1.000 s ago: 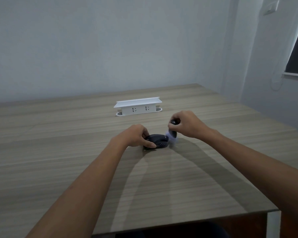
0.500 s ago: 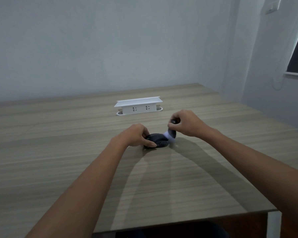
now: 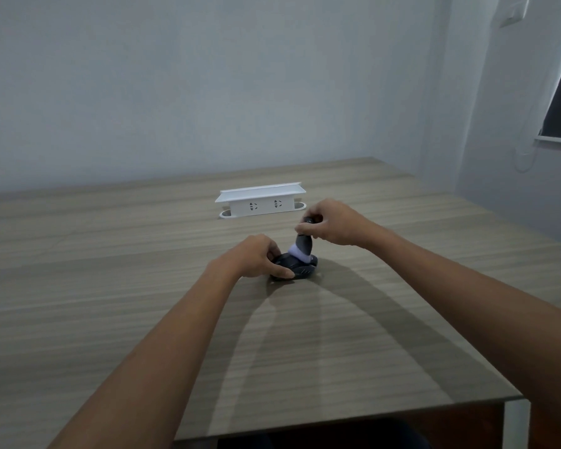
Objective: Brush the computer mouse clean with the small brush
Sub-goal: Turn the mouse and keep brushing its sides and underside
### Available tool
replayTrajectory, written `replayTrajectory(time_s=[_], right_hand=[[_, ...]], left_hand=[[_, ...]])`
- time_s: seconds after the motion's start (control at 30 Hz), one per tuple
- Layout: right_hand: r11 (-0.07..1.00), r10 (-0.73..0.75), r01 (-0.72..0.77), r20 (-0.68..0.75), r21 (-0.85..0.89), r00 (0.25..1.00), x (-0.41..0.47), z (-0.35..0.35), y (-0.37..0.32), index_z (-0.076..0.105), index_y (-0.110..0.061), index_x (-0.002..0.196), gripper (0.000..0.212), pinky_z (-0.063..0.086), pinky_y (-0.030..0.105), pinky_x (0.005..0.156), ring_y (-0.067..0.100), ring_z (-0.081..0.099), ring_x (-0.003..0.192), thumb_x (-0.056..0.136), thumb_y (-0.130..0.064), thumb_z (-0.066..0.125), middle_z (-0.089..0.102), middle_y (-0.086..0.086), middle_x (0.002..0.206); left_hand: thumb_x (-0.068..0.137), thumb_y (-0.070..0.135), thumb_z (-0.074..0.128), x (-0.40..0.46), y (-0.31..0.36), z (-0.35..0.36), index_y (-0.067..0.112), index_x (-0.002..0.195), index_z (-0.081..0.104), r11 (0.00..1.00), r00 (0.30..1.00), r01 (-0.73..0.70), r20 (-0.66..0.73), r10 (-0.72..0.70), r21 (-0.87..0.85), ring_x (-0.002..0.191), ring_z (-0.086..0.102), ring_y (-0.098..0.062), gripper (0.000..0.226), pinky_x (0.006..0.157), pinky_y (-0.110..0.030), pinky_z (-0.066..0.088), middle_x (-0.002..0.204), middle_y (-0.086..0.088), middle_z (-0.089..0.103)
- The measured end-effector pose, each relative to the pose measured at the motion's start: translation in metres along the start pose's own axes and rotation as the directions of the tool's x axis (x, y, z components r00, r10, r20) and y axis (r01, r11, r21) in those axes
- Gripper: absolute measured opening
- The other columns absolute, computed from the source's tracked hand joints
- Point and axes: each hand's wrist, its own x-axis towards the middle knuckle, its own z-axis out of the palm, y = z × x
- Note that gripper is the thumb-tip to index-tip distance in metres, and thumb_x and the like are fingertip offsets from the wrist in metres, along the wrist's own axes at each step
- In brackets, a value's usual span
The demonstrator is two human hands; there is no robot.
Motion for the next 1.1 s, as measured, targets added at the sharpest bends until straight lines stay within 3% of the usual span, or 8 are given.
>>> replayTrajectory(time_s=[0.07, 0.13, 0.3, 0.43, 0.6, 0.8, 0.97, 1.1], right_hand=[[0.995, 0.026, -0.024, 0.016, -0.095, 1.0, 0.003, 0.0, 0.002, 0.076, -0.004, 0.084, 0.02, 0.038, 0.027, 0.056, 0.02, 0.056, 0.064, 0.087, -0.022, 0.067, 0.07, 0.014, 0.076], [0.987, 0.034, -0.031, 0.02, -0.158, 0.999, 0.005, -0.002, 0.003, 0.076, -0.003, 0.087, 0.022, 0.038, 0.027, 0.058, 0.019, 0.057, 0.068, 0.089, -0.023, 0.067, 0.07, 0.008, 0.076], [0.999, 0.024, -0.024, 0.019, -0.028, 1.0, 0.01, 0.0, -0.004, 0.074, -0.01, 0.084, 0.02, 0.033, 0.021, 0.052, 0.005, 0.046, 0.055, 0.089, -0.028, 0.068, 0.053, -0.01, 0.061], [0.983, 0.034, -0.026, 0.041, -0.183, 0.999, 0.015, -0.002, 0.001, 0.073, -0.003, 0.086, 0.018, 0.032, 0.016, 0.051, 0.017, 0.052, 0.067, 0.088, -0.02, 0.066, 0.063, 0.004, 0.073], [1.0, 0.007, -0.008, 0.025, 0.005, 1.0, 0.021, 0.002, -0.012, 0.073, -0.01, 0.08, 0.02, 0.04, 0.028, 0.058, 0.013, 0.05, 0.061, 0.087, -0.028, 0.068, 0.061, 0.001, 0.069], [0.987, 0.136, -0.132, 0.045, -0.094, 0.99, 0.017, 0.002, 0.005, 0.07, 0.009, 0.085, 0.026, 0.034, 0.029, 0.053, 0.019, 0.048, 0.061, 0.083, -0.017, 0.067, 0.064, 0.018, 0.069], [0.986, 0.126, -0.126, 0.011, 0.108, 0.992, 0.011, 0.002, -0.001, 0.062, 0.0, 0.066, 0.027, 0.029, 0.02, 0.043, 0.006, 0.034, 0.039, 0.083, -0.019, 0.069, 0.042, -0.002, 0.049], [0.986, 0.156, -0.154, 0.027, -0.069, 0.987, 0.01, -0.003, 0.007, 0.072, 0.005, 0.076, 0.024, 0.032, 0.026, 0.048, 0.016, 0.044, 0.053, 0.079, -0.019, 0.07, 0.057, 0.008, 0.06]], left_hand=[[0.071, 0.049, 0.085, -0.001, 0.001, 0.001, 0.013, 0.112, 0.073, 1.0, 1.0, 0.0, -0.005, 0.0, -0.003, 0.096, 0.068, -0.021, 0.056, 0.089, -0.039, 0.057, 0.103, -0.004, 0.074], [0.071, 0.049, 0.085, -0.001, 0.001, 0.001, 0.013, 0.111, 0.074, 1.0, 1.0, 0.001, -0.009, -0.001, -0.011, 0.096, 0.068, -0.022, 0.055, 0.088, -0.039, 0.057, 0.102, -0.005, 0.075], [0.072, 0.049, 0.085, -0.001, 0.0, 0.0, 0.013, 0.111, 0.074, 1.0, 1.0, 0.005, 0.002, -0.005, -0.015, 0.096, 0.069, -0.022, 0.054, 0.088, -0.04, 0.057, 0.102, -0.005, 0.075], [0.07, 0.05, 0.086, -0.001, -0.001, 0.002, 0.014, 0.111, 0.074, 1.0, 1.0, 0.002, -0.012, -0.002, -0.013, 0.096, 0.068, -0.021, 0.056, 0.086, -0.037, 0.057, 0.101, -0.004, 0.075], [0.07, 0.052, 0.084, 0.0, -0.002, 0.001, 0.013, 0.103, 0.076, 1.0, 1.0, 0.0, -0.009, 0.0, -0.003, 0.095, 0.07, -0.029, 0.052, 0.088, -0.047, 0.056, 0.099, -0.012, 0.076], [0.071, 0.048, 0.085, -0.002, -0.001, 0.003, 0.013, 0.107, 0.076, 1.0, 1.0, -0.021, -0.023, 0.021, -0.015, 0.095, 0.069, -0.024, 0.051, 0.088, -0.044, 0.057, 0.099, -0.008, 0.076], [0.071, 0.048, 0.086, -0.002, -0.002, 0.003, 0.013, 0.106, 0.076, 0.999, 0.999, -0.017, -0.029, 0.016, -0.029, 0.094, 0.07, -0.024, 0.051, 0.086, -0.042, 0.057, 0.098, -0.007, 0.076], [0.071, 0.048, 0.086, -0.001, -0.001, 0.003, 0.014, 0.11, 0.075, 0.999, 1.0, -0.017, -0.022, 0.016, -0.035, 0.093, 0.069, -0.02, 0.053, 0.086, -0.037, 0.057, 0.1, -0.003, 0.075]])
